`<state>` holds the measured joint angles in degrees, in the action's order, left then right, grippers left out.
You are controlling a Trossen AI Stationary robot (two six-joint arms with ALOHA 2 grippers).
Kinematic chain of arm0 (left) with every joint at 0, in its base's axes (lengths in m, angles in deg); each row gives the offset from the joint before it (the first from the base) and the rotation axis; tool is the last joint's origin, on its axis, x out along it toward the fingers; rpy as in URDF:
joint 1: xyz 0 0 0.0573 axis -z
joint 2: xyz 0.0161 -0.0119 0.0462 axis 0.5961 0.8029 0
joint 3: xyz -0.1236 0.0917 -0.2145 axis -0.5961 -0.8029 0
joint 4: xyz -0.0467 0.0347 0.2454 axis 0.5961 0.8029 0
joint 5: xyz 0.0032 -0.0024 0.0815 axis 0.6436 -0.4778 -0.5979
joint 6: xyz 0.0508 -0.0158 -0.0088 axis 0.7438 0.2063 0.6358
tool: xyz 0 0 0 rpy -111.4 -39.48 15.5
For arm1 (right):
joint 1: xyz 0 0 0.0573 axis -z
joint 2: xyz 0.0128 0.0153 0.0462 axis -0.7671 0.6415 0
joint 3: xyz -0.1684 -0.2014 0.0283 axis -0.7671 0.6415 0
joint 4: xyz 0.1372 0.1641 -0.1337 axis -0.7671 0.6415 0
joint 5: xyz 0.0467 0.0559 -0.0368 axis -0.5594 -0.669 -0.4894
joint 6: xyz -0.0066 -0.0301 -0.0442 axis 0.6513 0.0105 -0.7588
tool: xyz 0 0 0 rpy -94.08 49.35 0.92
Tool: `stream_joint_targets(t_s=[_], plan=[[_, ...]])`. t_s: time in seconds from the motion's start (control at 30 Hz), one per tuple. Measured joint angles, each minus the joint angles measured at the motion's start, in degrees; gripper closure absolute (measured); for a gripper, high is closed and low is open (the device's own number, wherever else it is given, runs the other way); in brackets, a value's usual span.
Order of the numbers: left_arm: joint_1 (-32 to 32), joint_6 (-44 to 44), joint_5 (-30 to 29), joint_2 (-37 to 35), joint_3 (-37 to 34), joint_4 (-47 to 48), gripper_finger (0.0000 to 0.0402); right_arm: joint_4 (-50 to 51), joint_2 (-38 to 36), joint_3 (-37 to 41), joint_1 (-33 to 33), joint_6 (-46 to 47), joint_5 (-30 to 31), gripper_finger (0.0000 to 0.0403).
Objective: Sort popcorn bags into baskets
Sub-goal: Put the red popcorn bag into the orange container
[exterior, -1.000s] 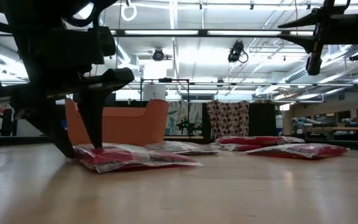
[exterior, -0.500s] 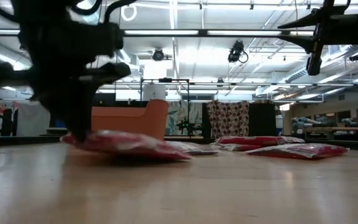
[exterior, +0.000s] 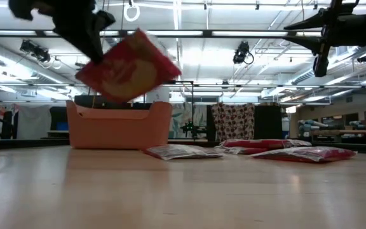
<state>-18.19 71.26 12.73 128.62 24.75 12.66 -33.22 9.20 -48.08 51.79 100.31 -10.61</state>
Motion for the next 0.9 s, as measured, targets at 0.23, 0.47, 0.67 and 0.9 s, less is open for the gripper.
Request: stream_joint_targets(t_s=[0.23,0.47,0.67,0.9], plan=[[-10.43,1.15,-11.04,-9.85,0.02,6.07,0.0401,-0.02,0.01,0.0,0.02,-1.03,3.0,0.0314],[-27.61,13.84,-7.97,-6.88,0.11,4.13,0.0401,0.01,0.4,0.0,0.0,-1.13,6.16,0.0314],[-41.1,21.68,-2.92,0.92,0.07,-2.59,0.0401,-0.19,2.08,-0.02,0.02,1.59,7.05,0.0314],[-47.76,24.49,2.68,11.87,0.07,-11.11,0.0401,-2.96,3.76,0.0,0.02,3.47,8.15,0.0314]])
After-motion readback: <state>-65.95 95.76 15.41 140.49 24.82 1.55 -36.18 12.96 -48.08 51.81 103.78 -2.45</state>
